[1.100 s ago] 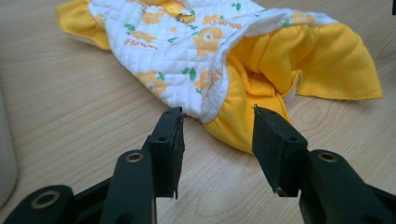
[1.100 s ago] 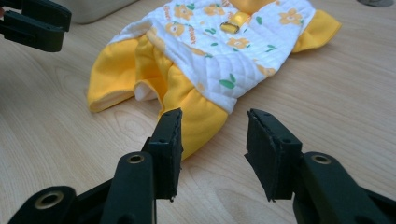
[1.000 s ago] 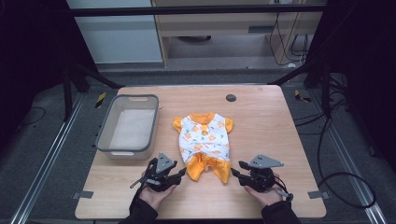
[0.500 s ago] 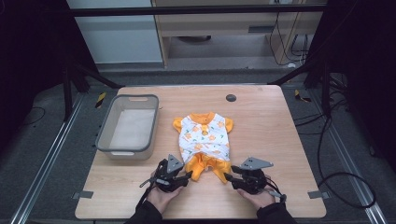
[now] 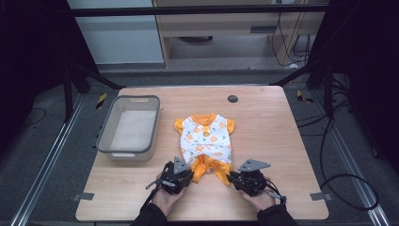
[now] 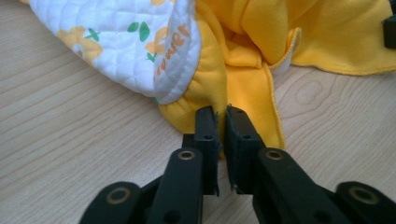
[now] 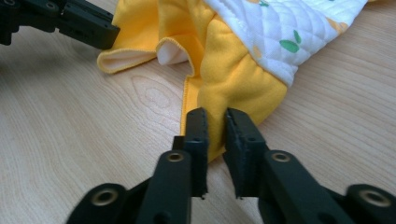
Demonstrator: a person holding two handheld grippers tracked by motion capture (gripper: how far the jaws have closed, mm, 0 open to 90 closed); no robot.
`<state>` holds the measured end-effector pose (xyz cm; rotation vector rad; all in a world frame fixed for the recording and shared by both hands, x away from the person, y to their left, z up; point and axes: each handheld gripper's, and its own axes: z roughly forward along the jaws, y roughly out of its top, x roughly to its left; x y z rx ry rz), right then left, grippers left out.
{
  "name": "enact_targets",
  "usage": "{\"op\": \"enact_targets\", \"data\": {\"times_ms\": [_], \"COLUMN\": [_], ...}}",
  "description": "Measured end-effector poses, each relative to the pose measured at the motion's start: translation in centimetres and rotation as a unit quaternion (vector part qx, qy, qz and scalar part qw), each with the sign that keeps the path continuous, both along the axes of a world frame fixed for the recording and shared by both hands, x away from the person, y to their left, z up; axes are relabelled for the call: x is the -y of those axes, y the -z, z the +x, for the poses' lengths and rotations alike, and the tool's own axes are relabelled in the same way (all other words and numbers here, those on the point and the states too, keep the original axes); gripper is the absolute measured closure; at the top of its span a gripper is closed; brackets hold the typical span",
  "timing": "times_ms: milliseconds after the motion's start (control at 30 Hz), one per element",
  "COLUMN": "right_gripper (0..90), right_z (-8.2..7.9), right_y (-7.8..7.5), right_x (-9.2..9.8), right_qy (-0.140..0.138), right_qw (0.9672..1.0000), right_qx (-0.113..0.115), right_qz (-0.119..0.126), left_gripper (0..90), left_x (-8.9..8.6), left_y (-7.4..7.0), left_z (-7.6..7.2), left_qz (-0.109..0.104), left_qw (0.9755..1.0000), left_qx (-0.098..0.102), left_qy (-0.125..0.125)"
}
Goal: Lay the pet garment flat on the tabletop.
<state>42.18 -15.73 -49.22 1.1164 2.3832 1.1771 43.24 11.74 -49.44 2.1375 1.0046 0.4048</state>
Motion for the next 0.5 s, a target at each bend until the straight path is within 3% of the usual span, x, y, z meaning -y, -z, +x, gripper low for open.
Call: {"op": "enact_targets", "data": {"times_ms": [200, 500], "right_gripper": [87.5, 87.8], "right_z": [0.1, 0.1], "right_y": [-0.4, -1.9], "right_x": [0.3, 1.9], "right_qy": [-0.003, 0.007], "right_qw": [1.0, 0.9997], "right_qx": [-0.007, 0.022], "right_qz": [0.003, 0.008], "left_gripper": [87.6, 87.9], "left_x": [-0.4, -2.1], "left_y": [-0.4, -2.6], "left_z": [0.1, 0.0], "left_qz": [-0.009, -0.031], "left_qw": [1.0, 0.9994], "left_qx": [-0.004, 0.012], "left_qy": [0.002, 0.001]}}
